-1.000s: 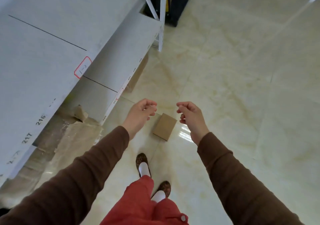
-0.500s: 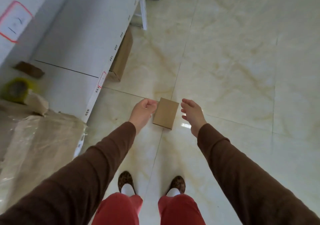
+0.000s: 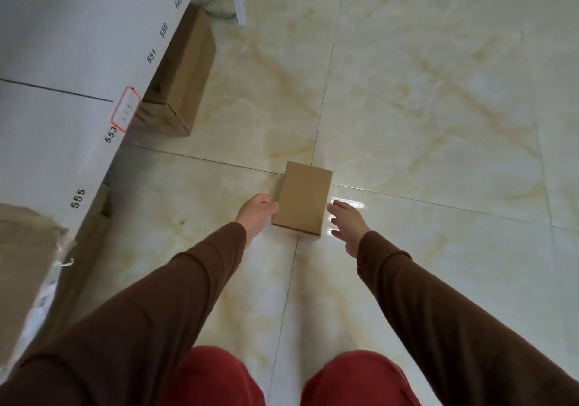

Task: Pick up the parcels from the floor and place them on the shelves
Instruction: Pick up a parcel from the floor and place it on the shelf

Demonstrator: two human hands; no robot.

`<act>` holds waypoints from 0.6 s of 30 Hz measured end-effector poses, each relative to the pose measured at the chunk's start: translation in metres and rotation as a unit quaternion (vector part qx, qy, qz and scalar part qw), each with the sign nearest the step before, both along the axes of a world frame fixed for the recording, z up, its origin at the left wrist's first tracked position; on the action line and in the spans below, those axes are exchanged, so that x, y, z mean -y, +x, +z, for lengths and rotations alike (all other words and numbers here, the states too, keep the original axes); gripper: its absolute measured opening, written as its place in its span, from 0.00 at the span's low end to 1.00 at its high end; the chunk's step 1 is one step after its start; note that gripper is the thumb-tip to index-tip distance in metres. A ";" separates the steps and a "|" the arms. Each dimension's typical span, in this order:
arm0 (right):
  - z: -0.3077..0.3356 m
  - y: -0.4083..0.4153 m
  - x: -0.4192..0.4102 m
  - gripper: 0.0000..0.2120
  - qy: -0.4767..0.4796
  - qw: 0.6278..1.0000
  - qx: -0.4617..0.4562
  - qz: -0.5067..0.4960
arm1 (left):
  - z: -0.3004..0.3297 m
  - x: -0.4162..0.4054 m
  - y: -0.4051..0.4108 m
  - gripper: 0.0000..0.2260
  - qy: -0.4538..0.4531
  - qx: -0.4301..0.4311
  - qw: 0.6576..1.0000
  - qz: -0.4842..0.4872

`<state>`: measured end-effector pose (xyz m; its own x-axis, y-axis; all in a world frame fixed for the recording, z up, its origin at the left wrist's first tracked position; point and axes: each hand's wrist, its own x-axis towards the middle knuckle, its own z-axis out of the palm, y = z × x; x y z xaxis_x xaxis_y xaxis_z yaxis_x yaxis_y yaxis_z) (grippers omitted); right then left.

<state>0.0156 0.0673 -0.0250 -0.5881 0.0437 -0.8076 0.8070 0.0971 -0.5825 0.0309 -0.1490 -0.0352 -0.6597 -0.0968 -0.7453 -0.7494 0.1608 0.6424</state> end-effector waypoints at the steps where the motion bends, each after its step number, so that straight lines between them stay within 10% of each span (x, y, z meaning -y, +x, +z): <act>1: -0.013 -0.002 0.001 0.27 -0.002 1.000 0.008 0.002 | -0.014 0.000 -0.003 0.25 0.003 0.008 1.000 -0.003; 6: -0.058 -0.015 0.005 0.17 -0.009 0.998 0.046 0.033 | -0.063 -0.003 -0.022 0.33 0.012 0.040 0.998 -0.036; 11: -0.084 -0.022 0.006 0.28 -0.031 0.997 0.067 0.023 | -0.112 0.000 -0.031 0.45 0.044 0.078 0.994 -0.070; 18: -0.016 -0.020 -0.001 0.22 -0.046 0.999 0.014 0.007 | -0.029 -0.017 -0.026 0.18 0.057 0.000 0.998 -0.032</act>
